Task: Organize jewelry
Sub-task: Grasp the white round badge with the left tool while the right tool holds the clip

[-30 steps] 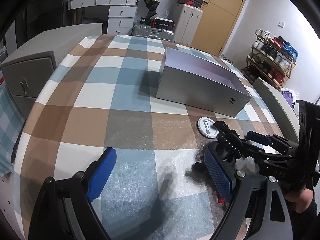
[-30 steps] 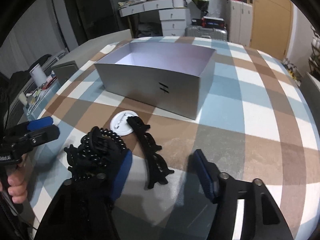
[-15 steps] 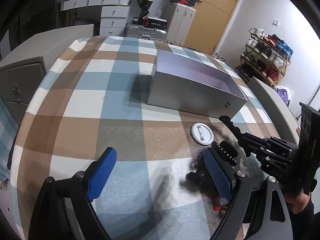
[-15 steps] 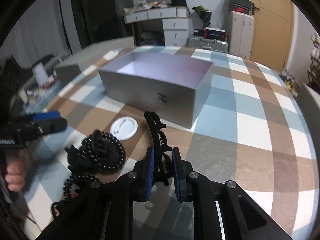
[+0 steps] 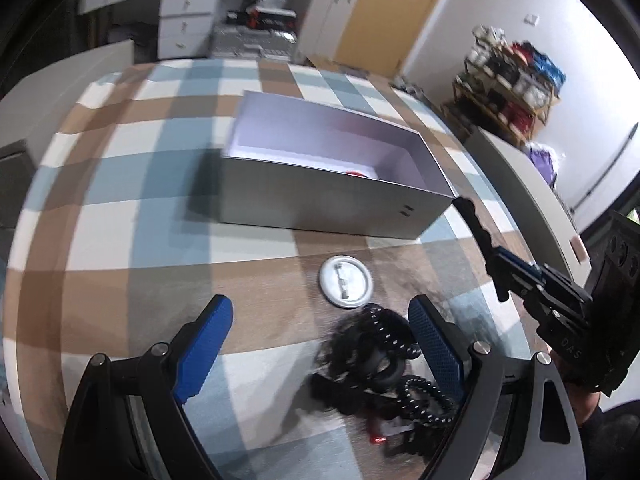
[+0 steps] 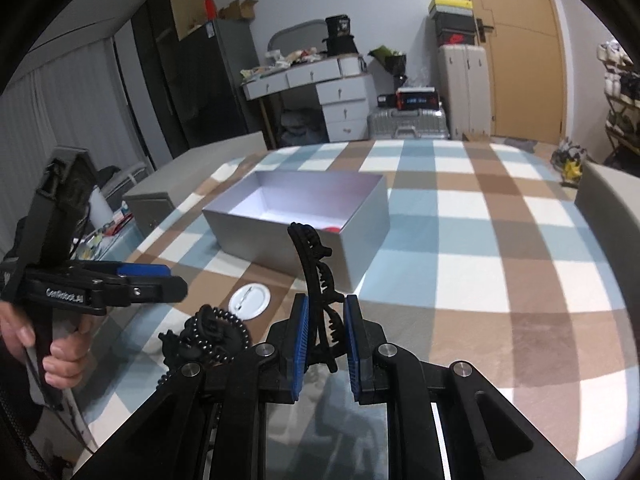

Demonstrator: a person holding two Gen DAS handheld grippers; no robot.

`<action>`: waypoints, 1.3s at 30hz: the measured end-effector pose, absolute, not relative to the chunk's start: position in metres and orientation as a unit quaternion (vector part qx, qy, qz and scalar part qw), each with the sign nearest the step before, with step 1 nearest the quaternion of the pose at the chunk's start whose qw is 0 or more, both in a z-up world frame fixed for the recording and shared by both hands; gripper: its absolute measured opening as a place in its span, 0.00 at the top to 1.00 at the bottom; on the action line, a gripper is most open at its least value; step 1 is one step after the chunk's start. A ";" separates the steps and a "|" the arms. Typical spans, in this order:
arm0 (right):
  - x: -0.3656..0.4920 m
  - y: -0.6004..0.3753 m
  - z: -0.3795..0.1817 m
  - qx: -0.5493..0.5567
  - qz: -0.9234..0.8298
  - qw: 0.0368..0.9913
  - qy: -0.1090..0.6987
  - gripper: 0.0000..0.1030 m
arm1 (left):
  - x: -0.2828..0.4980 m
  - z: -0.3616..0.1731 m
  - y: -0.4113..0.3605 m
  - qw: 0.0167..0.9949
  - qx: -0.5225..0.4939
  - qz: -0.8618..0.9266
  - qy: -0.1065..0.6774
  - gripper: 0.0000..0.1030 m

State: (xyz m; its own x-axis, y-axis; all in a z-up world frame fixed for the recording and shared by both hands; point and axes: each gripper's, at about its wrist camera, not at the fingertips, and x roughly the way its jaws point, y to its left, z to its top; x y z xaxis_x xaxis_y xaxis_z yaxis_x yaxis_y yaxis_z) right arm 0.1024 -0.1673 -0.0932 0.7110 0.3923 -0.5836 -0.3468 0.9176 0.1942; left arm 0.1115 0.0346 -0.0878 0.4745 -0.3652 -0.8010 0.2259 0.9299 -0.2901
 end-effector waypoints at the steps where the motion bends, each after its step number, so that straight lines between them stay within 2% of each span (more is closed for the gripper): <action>1: 0.101 -0.170 -0.092 0.035 0.198 0.927 0.316 0.84 | 0.114 -0.087 0.032 0.852 -0.068 -0.177 0.487 0.16; 13: 0.100 -0.197 -0.096 0.068 0.194 0.935 0.288 0.84 | 0.154 -0.115 -0.013 0.785 0.035 -0.180 0.592 0.16; 23: 0.098 -0.207 -0.093 0.092 0.194 0.938 0.271 0.84 | 0.164 -0.121 -0.030 0.785 0.102 -0.138 0.596 0.22; 26: 0.097 -0.209 -0.093 0.098 0.194 0.938 0.270 0.84 | 0.168 -0.118 -0.032 0.787 0.108 -0.138 0.592 0.29; 33: 0.096 -0.214 -0.093 0.114 0.202 0.935 0.267 0.84 | 0.170 -0.107 -0.042 0.780 0.123 -0.156 0.594 0.64; 39: 0.096 -0.217 -0.093 0.122 0.209 0.934 0.263 0.84 | 0.172 -0.102 -0.042 0.776 0.126 -0.157 0.597 0.64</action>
